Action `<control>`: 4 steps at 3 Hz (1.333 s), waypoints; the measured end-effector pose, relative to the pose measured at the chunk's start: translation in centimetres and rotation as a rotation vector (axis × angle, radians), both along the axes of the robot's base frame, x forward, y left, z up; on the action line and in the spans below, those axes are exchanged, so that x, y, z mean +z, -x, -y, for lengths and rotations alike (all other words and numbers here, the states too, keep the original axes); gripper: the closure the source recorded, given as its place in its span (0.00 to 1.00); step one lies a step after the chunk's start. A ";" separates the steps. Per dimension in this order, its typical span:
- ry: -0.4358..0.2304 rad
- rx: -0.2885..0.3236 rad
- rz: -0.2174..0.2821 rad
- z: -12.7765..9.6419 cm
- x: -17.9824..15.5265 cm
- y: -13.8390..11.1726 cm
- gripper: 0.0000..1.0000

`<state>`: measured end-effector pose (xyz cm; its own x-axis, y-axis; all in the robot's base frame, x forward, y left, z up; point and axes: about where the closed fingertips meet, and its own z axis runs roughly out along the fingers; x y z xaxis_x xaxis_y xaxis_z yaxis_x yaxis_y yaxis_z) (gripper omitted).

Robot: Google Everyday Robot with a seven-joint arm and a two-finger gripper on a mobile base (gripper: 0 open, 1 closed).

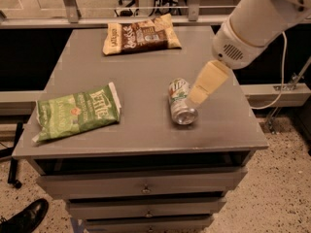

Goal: Place 7up can upright

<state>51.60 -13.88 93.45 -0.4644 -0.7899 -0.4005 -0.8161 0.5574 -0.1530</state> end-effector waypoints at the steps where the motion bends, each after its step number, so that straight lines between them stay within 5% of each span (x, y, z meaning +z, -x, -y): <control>1: -0.078 -0.133 -0.054 -2.0 -2.3 -2.3 0.00; 3: -0.144 -0.404 -0.118 -5.3 -6.4 -4.9 0.00; 4: -0.152 -0.506 -0.121 -6.5 -7.6 -5.3 0.14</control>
Offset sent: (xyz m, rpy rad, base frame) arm 0.0584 0.0568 -0.0800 0.2220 0.1828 -0.6146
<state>56.93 -7.37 85.86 -0.8213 -0.3932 -0.4132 -0.4470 0.8937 0.0381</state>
